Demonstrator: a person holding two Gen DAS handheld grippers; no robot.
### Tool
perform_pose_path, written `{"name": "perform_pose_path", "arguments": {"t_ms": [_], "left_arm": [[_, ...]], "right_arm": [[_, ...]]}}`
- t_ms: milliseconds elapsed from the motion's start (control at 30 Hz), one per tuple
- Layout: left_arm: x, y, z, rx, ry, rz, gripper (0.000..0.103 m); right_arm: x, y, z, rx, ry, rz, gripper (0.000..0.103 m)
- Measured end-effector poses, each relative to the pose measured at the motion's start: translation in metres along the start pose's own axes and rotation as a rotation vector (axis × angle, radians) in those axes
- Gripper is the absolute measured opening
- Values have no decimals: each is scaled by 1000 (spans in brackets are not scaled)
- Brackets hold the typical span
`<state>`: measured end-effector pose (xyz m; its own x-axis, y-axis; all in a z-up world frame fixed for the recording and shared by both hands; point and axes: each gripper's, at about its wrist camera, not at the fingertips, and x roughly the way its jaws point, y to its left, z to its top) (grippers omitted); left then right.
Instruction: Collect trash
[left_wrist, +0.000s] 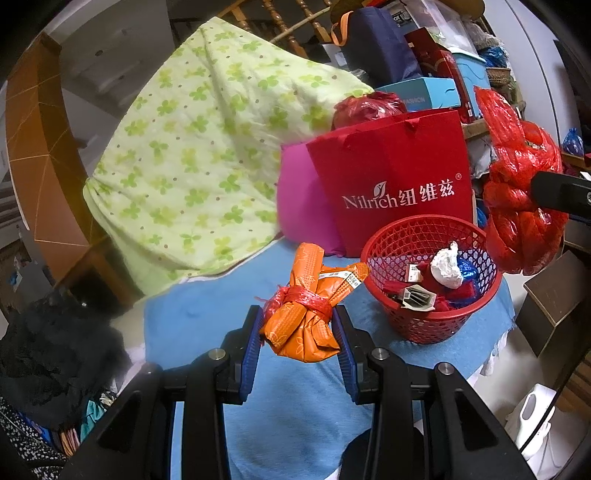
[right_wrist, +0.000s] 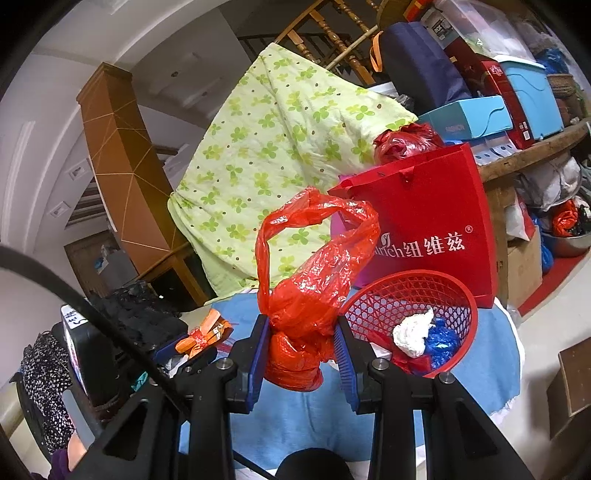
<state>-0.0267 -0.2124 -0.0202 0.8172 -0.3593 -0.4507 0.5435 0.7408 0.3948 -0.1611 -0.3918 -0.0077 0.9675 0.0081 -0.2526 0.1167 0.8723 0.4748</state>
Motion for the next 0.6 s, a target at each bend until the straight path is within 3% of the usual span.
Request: {"name": "perform_pose_path", "arguments": {"t_ms": [600], "left_arm": [[6,-12,-3,29,17,-21,40]], "right_arm": [[3,-14,-3,26,14,-12,37]]}}
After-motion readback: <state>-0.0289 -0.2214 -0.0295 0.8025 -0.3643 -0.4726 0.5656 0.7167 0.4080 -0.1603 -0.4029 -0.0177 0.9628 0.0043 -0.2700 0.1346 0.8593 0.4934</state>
